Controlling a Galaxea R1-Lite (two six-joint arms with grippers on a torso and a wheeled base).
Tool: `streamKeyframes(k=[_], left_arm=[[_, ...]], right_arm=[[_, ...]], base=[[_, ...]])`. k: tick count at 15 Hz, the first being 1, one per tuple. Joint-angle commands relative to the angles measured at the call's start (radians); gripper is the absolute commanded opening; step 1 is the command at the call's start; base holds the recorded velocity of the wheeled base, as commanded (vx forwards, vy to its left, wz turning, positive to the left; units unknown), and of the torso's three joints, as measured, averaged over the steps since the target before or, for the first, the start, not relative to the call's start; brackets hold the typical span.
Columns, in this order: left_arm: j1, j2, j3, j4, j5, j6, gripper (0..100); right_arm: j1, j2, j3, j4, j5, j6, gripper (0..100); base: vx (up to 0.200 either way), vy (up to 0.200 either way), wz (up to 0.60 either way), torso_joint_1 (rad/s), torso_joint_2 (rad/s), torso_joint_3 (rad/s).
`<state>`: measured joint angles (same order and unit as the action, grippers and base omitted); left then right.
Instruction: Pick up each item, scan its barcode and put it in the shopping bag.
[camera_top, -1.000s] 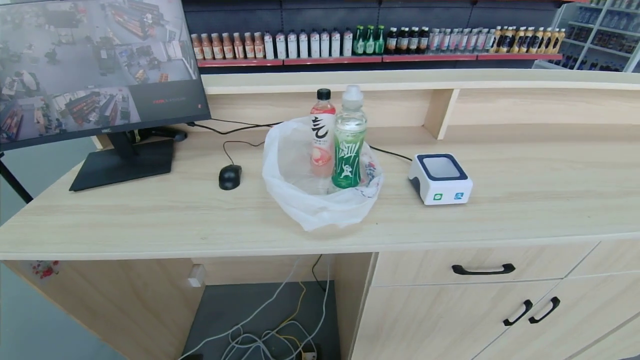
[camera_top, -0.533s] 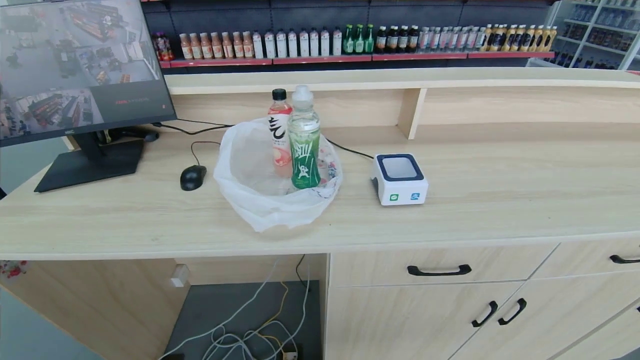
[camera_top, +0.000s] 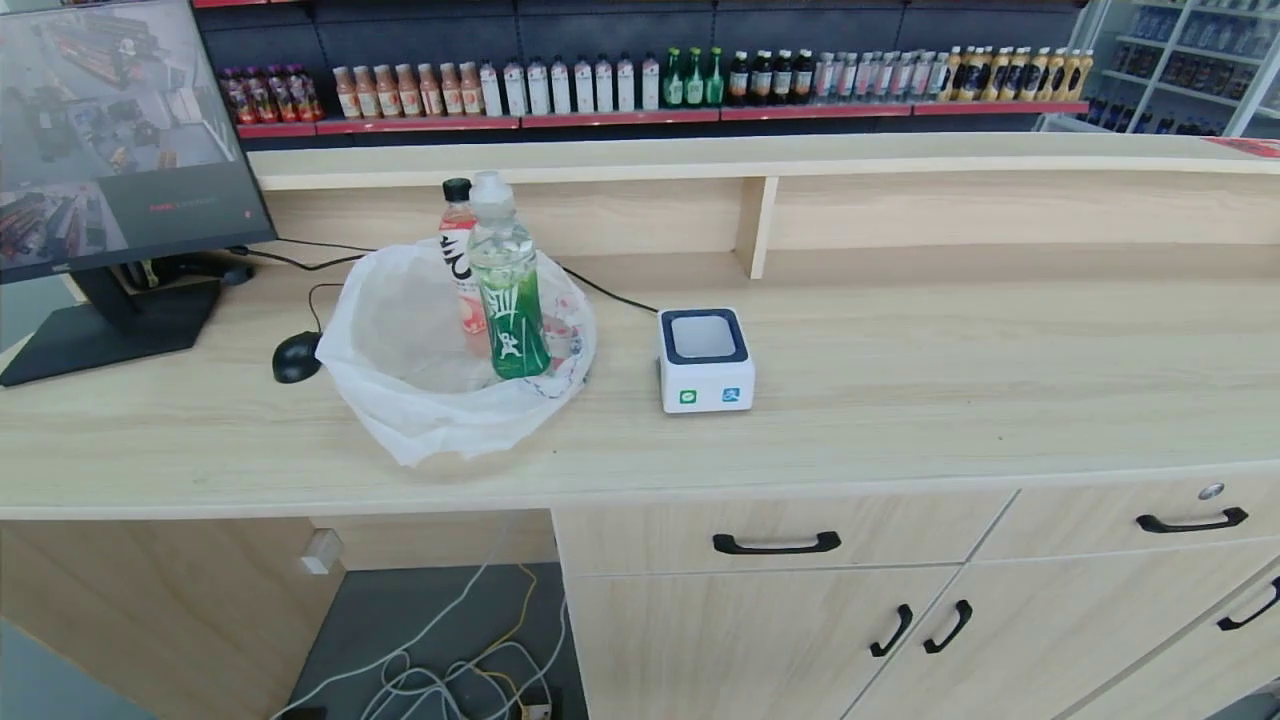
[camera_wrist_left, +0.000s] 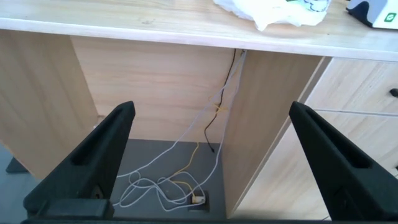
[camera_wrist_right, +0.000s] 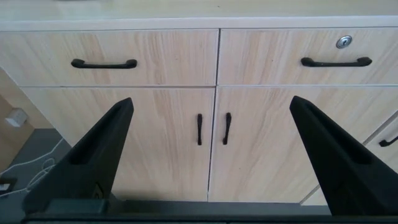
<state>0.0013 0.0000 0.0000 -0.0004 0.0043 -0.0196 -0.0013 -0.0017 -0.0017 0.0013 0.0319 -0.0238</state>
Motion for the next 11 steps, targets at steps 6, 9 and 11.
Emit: streamKeyframes(k=[6,9,11], left_arm=[[0.000,0.000,0.000,0.000,0.000,0.000,100],[0.000,0.000,0.000,0.000,0.000,0.003,100],[0.000,0.000,0.000,0.000,0.000,0.004,100]], right_arm=[[0.000,0.002,0.000,0.000,0.000,-0.001,100],[0.000,0.002,0.000,0.000,0.000,0.001,100],[0.000,0.002,0.000,0.000,0.000,0.002,100]], base=[[0.000,0.000,0.00,0.000,0.00,0.000],[0.000,0.000,0.00,0.000,0.00,0.000],[0.000,0.000,0.00,0.000,0.00,0.000]])
